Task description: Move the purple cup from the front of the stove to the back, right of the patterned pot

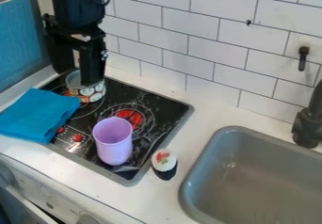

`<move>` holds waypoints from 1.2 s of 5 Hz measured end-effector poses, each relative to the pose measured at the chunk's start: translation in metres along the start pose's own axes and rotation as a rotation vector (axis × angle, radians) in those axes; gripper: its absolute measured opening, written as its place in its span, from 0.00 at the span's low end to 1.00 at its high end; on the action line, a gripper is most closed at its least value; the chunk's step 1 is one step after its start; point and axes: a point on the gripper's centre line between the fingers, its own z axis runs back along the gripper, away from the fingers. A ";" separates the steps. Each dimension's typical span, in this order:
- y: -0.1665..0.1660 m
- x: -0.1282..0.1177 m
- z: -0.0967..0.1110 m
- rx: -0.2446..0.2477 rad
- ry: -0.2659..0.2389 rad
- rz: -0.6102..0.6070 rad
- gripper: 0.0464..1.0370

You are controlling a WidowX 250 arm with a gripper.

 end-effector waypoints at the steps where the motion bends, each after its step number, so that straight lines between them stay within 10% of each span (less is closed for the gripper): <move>1: -0.001 -0.002 -0.008 -0.009 0.023 0.003 0.96; 6: -0.029 0.011 -0.083 0.068 -0.003 0.018 0.96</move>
